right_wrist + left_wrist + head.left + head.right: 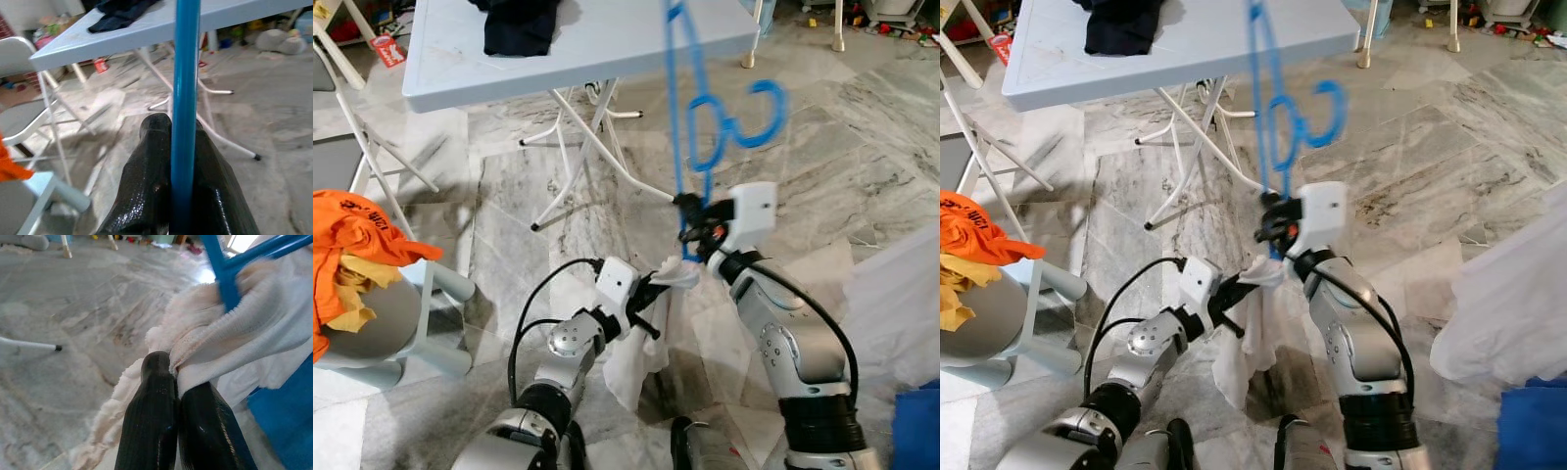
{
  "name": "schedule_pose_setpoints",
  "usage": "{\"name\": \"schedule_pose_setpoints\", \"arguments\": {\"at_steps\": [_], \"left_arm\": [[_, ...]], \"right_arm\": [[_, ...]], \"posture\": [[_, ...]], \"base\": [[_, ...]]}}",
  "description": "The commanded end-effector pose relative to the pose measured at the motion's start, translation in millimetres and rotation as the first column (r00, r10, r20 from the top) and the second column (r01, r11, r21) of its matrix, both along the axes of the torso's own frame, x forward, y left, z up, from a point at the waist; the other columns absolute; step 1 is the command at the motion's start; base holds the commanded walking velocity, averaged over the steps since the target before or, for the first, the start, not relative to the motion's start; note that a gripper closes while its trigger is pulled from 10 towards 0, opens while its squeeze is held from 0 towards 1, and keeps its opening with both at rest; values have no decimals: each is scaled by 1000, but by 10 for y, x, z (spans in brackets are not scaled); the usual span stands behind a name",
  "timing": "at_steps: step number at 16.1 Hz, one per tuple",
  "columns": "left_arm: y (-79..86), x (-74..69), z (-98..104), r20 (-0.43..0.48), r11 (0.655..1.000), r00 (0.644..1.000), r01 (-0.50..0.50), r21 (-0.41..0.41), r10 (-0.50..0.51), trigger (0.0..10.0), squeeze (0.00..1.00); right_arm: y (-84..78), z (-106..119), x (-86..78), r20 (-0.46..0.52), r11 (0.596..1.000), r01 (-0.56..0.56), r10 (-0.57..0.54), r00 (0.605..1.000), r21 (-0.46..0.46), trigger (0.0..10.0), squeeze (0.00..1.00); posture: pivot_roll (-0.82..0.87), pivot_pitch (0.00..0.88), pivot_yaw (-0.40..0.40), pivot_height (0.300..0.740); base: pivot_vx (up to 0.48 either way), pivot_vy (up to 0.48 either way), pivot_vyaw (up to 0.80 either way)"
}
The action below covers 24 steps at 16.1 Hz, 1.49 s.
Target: Hang hanger
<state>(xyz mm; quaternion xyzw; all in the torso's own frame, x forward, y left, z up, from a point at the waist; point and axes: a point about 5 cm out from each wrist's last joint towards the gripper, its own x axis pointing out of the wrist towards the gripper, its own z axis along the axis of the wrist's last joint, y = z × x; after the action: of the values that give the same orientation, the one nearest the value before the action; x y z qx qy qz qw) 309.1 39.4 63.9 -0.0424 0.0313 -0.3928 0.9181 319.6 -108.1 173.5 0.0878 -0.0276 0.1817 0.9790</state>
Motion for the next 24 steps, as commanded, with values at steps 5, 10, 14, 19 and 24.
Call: {"name": "schedule_pose_setpoints", "arguments": {"at_steps": [5, 10, 14, 19, 24], "left_arm": [[-235, 4, 158, -13, 991, 997, 74, -112, -76, 0, 0], [-479, -113, 60, -104, 981, 976, 184, -69, -190, 0, 0], [-429, -172, -71, -162, 980, 967, 195, -32, -198, 0, 0], [-379, -50, 37, -158, 989, 977, 137, -62, -145, 0, 0], [-620, 88, 638, -98, 928, 969, 185, -322, -227, 0, 0]], "right_arm": [[-65, -344, 72, -7, 958, 284, -284, 959, 29, 10000, 0], [24, -257, 199, -46, 907, 338, -338, 940, 251, 10000, 0], [-116, -152, 245, -48, 840, 422, -433, 900, 340, 10000, 0], [-195, -112, 261, 7, 843, 390, -422, 907, 370, 10000, 0], [-209, -452, 189, 151, 874, 479, -464, 873, -83, 10000, 0]], "posture": [[-145, 227, 40, 740], [-146, 221, 56, 740], [-151, 222, 57, 740], [-147, 219, 55, 740], [-119, 215, 52, 740]], "base": [[0, 0, 0], [0, 0, 0], [0, 0, 0], [0, 0, 0], [0, 0, 0]]}}
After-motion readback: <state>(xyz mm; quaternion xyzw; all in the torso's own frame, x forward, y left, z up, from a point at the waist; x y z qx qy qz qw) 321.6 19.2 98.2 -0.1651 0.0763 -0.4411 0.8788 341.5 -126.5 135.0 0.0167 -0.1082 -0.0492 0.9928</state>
